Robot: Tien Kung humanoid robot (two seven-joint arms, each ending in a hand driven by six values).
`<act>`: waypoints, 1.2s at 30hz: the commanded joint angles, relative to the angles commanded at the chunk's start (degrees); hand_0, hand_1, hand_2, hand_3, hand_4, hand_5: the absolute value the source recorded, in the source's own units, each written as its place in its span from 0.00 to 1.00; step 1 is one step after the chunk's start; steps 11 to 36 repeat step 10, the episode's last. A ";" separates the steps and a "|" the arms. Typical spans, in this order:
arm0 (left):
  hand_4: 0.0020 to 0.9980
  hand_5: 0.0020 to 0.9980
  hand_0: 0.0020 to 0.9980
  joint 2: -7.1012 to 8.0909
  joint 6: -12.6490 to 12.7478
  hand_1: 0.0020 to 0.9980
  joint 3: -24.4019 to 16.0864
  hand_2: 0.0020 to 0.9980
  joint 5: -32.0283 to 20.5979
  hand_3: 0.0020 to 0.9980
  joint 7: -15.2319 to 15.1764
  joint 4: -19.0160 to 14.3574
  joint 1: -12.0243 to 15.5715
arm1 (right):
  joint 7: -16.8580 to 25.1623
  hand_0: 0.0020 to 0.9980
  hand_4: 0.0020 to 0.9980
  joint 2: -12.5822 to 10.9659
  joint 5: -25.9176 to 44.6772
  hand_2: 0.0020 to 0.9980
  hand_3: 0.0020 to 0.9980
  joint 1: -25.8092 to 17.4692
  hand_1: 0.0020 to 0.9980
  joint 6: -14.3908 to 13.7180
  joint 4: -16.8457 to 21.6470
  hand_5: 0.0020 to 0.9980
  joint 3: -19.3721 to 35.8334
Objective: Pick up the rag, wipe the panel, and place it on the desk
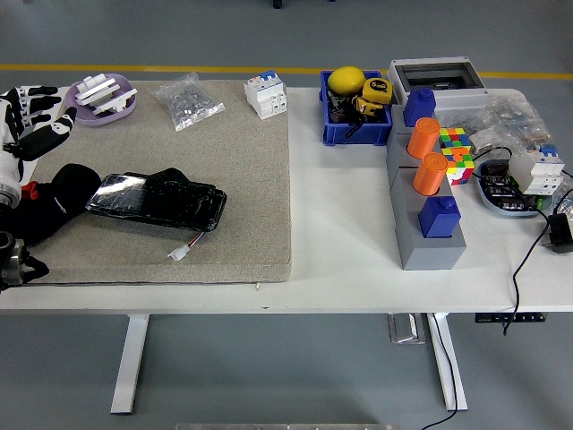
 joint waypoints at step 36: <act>0.75 0.08 0.66 0.36 -0.18 0.71 0.43 0.61 -1.22 0.58 0.12 -0.36 1.31 | -0.03 0.75 0.92 -0.01 0.38 0.63 0.56 0.58 0.62 -0.17 -0.13 0.42 -1.06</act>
